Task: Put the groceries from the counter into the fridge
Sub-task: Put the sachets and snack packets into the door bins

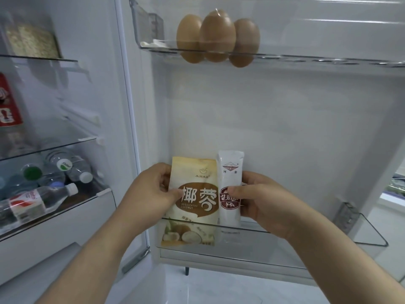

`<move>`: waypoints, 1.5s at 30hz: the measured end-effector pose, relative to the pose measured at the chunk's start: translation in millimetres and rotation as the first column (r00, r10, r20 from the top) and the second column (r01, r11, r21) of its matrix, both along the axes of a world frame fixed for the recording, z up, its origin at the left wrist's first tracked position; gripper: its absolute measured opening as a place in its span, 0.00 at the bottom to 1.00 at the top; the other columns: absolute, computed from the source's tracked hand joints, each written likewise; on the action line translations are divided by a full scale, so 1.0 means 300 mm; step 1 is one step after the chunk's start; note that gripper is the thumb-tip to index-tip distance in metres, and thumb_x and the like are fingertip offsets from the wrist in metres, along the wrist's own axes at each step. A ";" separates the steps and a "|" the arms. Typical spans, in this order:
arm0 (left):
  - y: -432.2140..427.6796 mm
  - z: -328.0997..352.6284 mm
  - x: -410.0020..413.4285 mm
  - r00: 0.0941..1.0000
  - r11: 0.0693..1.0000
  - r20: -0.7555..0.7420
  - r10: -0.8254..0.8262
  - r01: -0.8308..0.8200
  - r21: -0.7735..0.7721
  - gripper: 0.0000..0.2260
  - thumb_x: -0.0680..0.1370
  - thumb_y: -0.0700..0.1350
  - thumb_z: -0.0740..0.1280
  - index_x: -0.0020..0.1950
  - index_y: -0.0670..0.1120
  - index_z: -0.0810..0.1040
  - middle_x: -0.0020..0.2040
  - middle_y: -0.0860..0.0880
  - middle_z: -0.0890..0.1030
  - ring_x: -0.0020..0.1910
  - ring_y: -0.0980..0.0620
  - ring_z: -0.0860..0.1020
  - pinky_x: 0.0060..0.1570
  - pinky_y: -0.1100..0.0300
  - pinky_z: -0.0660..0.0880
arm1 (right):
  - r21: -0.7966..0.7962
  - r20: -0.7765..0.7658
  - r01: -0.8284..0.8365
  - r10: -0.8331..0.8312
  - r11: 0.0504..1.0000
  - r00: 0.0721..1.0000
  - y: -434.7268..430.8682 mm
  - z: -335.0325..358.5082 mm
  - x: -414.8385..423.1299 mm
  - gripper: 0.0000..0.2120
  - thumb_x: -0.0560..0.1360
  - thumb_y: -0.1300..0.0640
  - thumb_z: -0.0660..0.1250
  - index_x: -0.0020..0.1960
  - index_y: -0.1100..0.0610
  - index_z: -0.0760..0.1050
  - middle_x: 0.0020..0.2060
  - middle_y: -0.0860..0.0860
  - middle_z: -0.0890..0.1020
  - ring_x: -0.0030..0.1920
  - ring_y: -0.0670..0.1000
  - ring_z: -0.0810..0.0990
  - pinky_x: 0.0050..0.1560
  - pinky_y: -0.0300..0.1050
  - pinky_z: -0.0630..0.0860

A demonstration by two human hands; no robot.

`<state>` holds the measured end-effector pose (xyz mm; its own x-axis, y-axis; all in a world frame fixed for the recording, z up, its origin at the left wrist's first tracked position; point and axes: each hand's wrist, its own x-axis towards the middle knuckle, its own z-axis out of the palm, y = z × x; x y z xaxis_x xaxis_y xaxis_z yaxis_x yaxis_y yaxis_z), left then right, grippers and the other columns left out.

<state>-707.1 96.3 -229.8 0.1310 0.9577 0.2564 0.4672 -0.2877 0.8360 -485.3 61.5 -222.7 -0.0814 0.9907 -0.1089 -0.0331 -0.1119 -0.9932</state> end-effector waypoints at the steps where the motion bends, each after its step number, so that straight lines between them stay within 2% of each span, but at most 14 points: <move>1: -0.002 -0.002 0.000 0.999 0.999 -0.007 0.033 -0.033 0.031 0.12 0.74 0.42 0.73 0.46 0.57 0.75 0.42 0.55 0.83 0.39 0.58 0.82 0.42 0.59 0.80 | -0.009 0.006 -0.004 0.004 1.000 1.000 0.000 0.001 0.001 0.14 0.78 0.69 0.61 0.61 0.62 0.77 0.52 0.57 0.85 0.55 0.59 0.84 0.56 0.54 0.79; 6: -0.012 -0.040 0.001 0.984 0.976 -0.045 0.173 -0.166 0.141 0.08 0.75 0.45 0.72 0.42 0.57 0.76 0.39 0.55 0.81 0.39 0.59 0.78 0.36 0.65 0.72 | -0.106 -0.015 -0.013 0.011 0.994 1.000 0.014 0.000 0.008 0.13 0.78 0.67 0.62 0.61 0.62 0.77 0.53 0.59 0.85 0.56 0.61 0.83 0.55 0.57 0.79; 10: -0.010 -0.052 0.008 0.975 0.965 -0.023 0.220 -0.214 0.153 0.12 0.75 0.43 0.72 0.38 0.59 0.75 0.36 0.57 0.81 0.38 0.60 0.78 0.37 0.61 0.74 | -0.149 0.007 -0.027 0.028 0.989 1.000 0.015 -0.004 0.001 0.11 0.80 0.67 0.61 0.60 0.61 0.77 0.52 0.58 0.85 0.55 0.60 0.83 0.56 0.58 0.80; 12: -0.009 -0.059 0.010 0.969 0.955 -0.045 0.242 -0.230 0.188 0.13 0.76 0.43 0.71 0.38 0.60 0.74 0.36 0.59 0.79 0.39 0.60 0.78 0.38 0.63 0.74 | -0.164 0.033 -0.029 0.035 0.986 0.999 0.013 -0.007 0.000 0.12 0.79 0.68 0.61 0.59 0.61 0.78 0.52 0.58 0.85 0.54 0.60 0.84 0.55 0.58 0.80; 13: -0.009 -0.061 0.011 0.967 0.949 -0.045 0.253 -0.238 0.206 0.12 0.75 0.43 0.71 0.39 0.60 0.76 0.37 0.59 0.79 0.40 0.60 0.77 0.38 0.64 0.72 | -0.172 0.048 -0.023 0.032 0.985 0.998 0.015 -0.008 0.001 0.13 0.79 0.69 0.60 0.60 0.62 0.78 0.52 0.58 0.85 0.54 0.60 0.84 0.55 0.58 0.80; 15: -0.004 -0.066 0.007 0.959 0.937 -0.063 0.277 -0.255 0.238 0.05 0.75 0.42 0.71 0.46 0.53 0.81 0.40 0.56 0.78 0.40 0.59 0.75 0.38 0.67 0.69 | -0.191 0.073 -0.003 0.018 0.982 0.997 0.020 -0.012 0.001 0.15 0.78 0.72 0.59 0.60 0.62 0.78 0.52 0.59 0.85 0.55 0.61 0.83 0.55 0.58 0.80; 17: 0.001 -0.071 0.005 0.951 0.932 -0.098 0.294 -0.263 0.249 0.07 0.74 0.43 0.71 0.51 0.50 0.83 0.43 0.53 0.76 0.40 0.59 0.73 0.38 0.69 0.67 | -0.206 0.083 0.007 0.010 0.978 0.997 0.025 -0.015 -0.002 0.16 0.78 0.74 0.57 0.59 0.62 0.78 0.52 0.59 0.85 0.55 0.61 0.83 0.56 0.58 0.79; 23: -0.014 -0.075 0.013 0.948 0.927 -0.112 0.299 -0.260 0.269 0.09 0.75 0.46 0.70 0.54 0.51 0.84 0.43 0.51 0.75 0.40 0.54 0.73 0.37 0.61 0.68 | -0.247 -0.007 0.014 -0.016 0.969 1.000 0.050 -0.030 -0.007 0.18 0.79 0.75 0.55 0.61 0.63 0.76 0.55 0.60 0.84 0.58 0.62 0.82 0.63 0.63 0.75; 25: -0.017 -0.076 0.015 0.937 0.917 -0.147 0.317 -0.262 0.301 0.09 0.75 0.47 0.69 0.54 0.51 0.84 0.42 0.52 0.73 0.39 0.54 0.72 0.36 0.60 0.68 | -0.261 0.014 -0.001 0.005 0.965 1.000 0.051 -0.031 -0.007 0.17 0.79 0.74 0.56 0.61 0.63 0.76 0.55 0.60 0.84 0.59 0.62 0.82 0.63 0.63 0.75; 27: -0.017 -0.079 0.018 0.921 0.901 -0.182 0.344 -0.269 0.341 0.10 0.76 0.46 0.68 0.55 0.49 0.84 0.42 0.51 0.73 0.41 0.50 0.73 0.38 0.57 0.69 | -0.276 0.080 -0.003 0.026 0.961 0.996 0.048 -0.026 -0.007 0.15 0.80 0.71 0.58 0.61 0.61 0.77 0.55 0.60 0.84 0.57 0.62 0.82 0.60 0.62 0.77; 30: -0.013 -0.085 0.018 0.917 0.889 -0.182 0.356 -0.272 0.367 0.13 0.75 0.45 0.69 0.59 0.46 0.83 0.45 0.52 0.73 0.43 0.50 0.72 0.42 0.58 0.68 | -0.287 0.134 0.023 0.016 0.958 0.991 0.045 -0.018 -0.009 0.13 0.79 0.70 0.60 0.60 0.61 0.77 0.54 0.60 0.84 0.52 0.61 0.83 0.56 0.60 0.80; 37: 0.007 -0.095 0.004 0.942 0.912 -0.162 0.293 -0.225 0.342 0.15 0.77 0.45 0.68 0.63 0.46 0.80 0.49 0.55 0.73 0.48 0.55 0.71 0.48 0.61 0.66 | -0.305 0.034 -0.038 0.051 0.952 0.998 0.054 -0.020 -0.018 0.15 0.79 0.73 0.56 0.58 0.63 0.78 0.54 0.59 0.85 0.56 0.59 0.83 0.59 0.58 0.78; 45: 0.021 -0.109 -0.005 0.955 0.913 -0.140 0.261 -0.197 0.357 0.12 0.77 0.45 0.68 0.60 0.47 0.82 0.47 0.55 0.75 0.46 0.55 0.73 0.44 0.62 0.66 | -0.311 -0.009 -0.037 0.036 0.950 0.999 0.071 -0.038 -0.025 0.16 0.81 0.72 0.53 0.63 0.66 0.75 0.57 0.60 0.83 0.61 0.61 0.81 0.66 0.62 0.73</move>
